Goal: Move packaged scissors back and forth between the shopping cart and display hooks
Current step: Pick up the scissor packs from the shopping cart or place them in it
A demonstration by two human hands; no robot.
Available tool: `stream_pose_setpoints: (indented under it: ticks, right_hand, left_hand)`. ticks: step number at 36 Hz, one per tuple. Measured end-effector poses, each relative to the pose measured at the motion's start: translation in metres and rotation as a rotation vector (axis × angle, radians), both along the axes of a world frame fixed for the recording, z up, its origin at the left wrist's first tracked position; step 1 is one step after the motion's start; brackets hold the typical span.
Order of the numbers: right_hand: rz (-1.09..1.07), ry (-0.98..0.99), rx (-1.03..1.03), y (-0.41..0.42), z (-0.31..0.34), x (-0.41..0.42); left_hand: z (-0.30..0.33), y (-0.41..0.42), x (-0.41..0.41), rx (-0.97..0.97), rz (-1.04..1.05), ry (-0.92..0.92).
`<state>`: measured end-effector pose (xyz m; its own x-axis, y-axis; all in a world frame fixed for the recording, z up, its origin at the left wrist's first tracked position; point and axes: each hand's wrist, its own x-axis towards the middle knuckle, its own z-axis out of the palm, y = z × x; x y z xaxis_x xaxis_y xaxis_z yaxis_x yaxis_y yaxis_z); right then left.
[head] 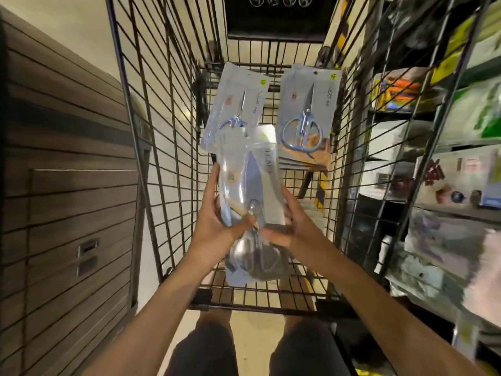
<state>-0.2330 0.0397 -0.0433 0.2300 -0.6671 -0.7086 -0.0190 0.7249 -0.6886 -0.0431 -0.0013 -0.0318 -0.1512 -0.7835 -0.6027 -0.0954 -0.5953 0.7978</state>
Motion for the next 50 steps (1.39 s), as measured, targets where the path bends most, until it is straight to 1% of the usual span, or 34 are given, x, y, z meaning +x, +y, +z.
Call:
stream_pose_setpoints:
  ticks: [1,2,5,7,9,11,12,14,17,20,25,28,30,34,37,40,42,43,44,45,46,48,50]
  right_hand:
    - [-0.009,0.014,0.011,-0.001,0.000,-0.002]
    - [-0.020,0.068,0.018,-0.002,-0.001,-0.005]
    - [-0.053,0.333,0.003,-0.001,-0.017,-0.016]
    - [0.050,0.483,-0.029,0.004,-0.033,-0.021]
    - [0.205,0.537,-0.056,0.011,-0.049,-0.022]
    - [0.366,0.582,-0.137,0.019,-0.065,-0.020]
    - [0.445,0.637,-0.191,0.023,-0.070,-0.018]
    - [0.530,0.744,-0.288,0.030,-0.074,-0.013]
    - [0.549,0.792,-0.360,0.036,-0.073,-0.008]
    - [0.624,0.823,-0.400,0.038,-0.077,-0.009]
    - [0.800,0.790,-0.446,0.025,-0.076,-0.005]
    - [0.904,0.772,-0.537,0.015,-0.078,-0.006]
    - [0.946,0.758,-0.561,0.008,-0.074,-0.009]
    - [0.871,0.642,-0.381,0.001,-0.055,-0.013]
    - [0.859,0.647,-0.362,0.000,-0.028,-0.019]
    - [0.807,0.656,-0.237,0.000,0.010,-0.028]
    - [0.694,0.623,-0.141,0.002,0.033,-0.034]
    - [0.631,0.615,-0.128,0.002,0.043,-0.037]
    - [0.577,0.644,-0.110,0.003,0.051,-0.041]
    - [0.518,0.667,-0.132,0.003,0.059,-0.045]
    - [0.427,0.640,-0.135,0.003,0.067,-0.048]
    - [0.247,0.558,-0.156,0.001,0.097,-0.052]
    - [0.110,0.459,-0.210,-0.001,0.129,-0.057]
  left_hand:
    - [0.000,-0.001,0.003,-0.002,-0.001,-0.021]
    - [0.001,-0.003,0.005,-0.013,-0.006,-0.038]
    - [0.003,-0.008,0.012,-0.064,-0.033,-0.077]
    - [0.004,-0.011,0.016,-0.098,-0.047,-0.105]
    - [0.002,-0.012,0.021,-0.127,-0.059,-0.131]
    - [0.000,-0.015,0.026,-0.135,-0.057,-0.149]
    - [0.000,-0.016,0.028,-0.134,-0.052,-0.159]
    - [0.000,-0.018,0.030,-0.143,-0.056,-0.190]
    - [0.002,-0.020,0.031,-0.165,-0.071,-0.192]
    - [0.007,-0.021,0.029,-0.171,-0.068,-0.209]
    - [0.013,-0.021,0.030,-0.188,-0.077,-0.269]
    - [0.018,-0.023,0.031,-0.213,-0.112,-0.295]
    - [0.024,-0.025,0.031,-0.219,-0.122,-0.290]
    - [0.042,-0.026,0.031,-0.218,-0.112,-0.291]
    - [0.063,-0.027,0.030,-0.234,-0.110,-0.315]
    - [0.094,-0.027,0.025,-0.279,-0.105,-0.318]
    - [0.116,-0.027,0.023,-0.303,-0.100,-0.328]
    - [0.128,-0.027,0.022,-0.317,-0.098,-0.343]
    - [0.139,-0.026,0.022,-0.335,-0.100,-0.364]
    - [0.150,-0.025,0.022,-0.356,-0.102,-0.385]
    - [0.162,-0.024,0.022,-0.372,-0.103,-0.398]
    - [0.183,-0.021,0.023,-0.376,-0.097,-0.401]
    - [0.204,-0.019,0.022,-0.398,-0.091,-0.400]
